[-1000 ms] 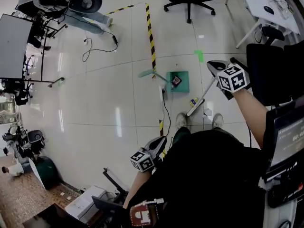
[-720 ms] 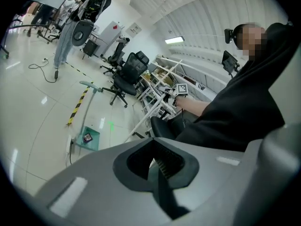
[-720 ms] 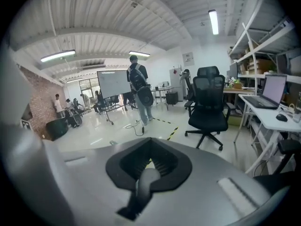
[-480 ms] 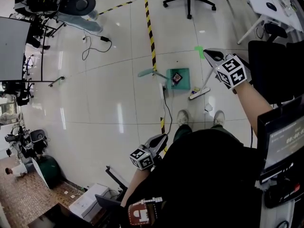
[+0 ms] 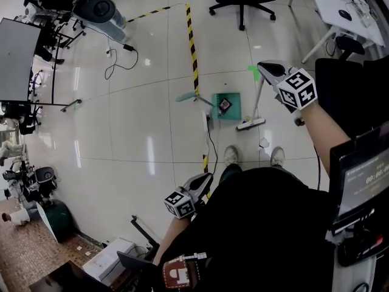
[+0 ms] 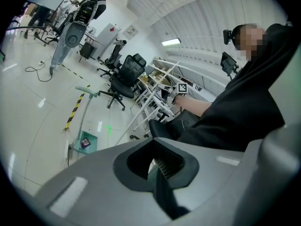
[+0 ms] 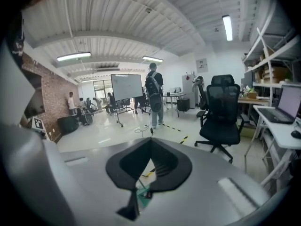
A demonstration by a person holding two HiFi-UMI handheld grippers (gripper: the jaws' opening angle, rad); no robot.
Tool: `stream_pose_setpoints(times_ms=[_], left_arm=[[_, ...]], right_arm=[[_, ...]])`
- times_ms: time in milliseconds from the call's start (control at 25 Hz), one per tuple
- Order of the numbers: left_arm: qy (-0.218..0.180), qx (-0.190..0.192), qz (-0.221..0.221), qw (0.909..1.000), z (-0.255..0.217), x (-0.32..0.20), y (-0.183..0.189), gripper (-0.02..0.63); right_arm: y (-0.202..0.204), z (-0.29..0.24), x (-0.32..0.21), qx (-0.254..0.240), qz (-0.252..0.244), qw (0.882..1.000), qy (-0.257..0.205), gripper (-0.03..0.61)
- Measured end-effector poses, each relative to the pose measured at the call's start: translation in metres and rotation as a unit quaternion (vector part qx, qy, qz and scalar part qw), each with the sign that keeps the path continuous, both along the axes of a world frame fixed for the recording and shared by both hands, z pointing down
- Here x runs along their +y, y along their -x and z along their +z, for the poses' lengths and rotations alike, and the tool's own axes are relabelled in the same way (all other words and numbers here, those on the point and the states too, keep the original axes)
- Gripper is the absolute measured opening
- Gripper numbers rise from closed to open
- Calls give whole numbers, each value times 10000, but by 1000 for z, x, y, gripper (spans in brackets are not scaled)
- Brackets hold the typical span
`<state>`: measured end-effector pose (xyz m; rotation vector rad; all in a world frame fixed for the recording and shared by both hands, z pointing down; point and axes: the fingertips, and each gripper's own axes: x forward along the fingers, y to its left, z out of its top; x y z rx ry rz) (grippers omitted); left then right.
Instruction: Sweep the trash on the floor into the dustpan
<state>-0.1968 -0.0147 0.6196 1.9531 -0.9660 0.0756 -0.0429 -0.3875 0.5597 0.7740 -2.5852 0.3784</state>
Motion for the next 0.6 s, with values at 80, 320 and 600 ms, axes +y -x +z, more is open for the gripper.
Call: stream_pose_setpoints(times_ms=[80,320,600], left_arm=[[-39,26,-1,10000,6,1,0,0],[-109,58,-29,9999,4,2,4,0],[-200,57,77,9998,6,2,2,2]], right_arm=[[-1,6,3,-21,-17,9998,202,0],[-1,7,37,254,-352,9987,283,0],[-2,6,60,101,-410,9981,444,0]])
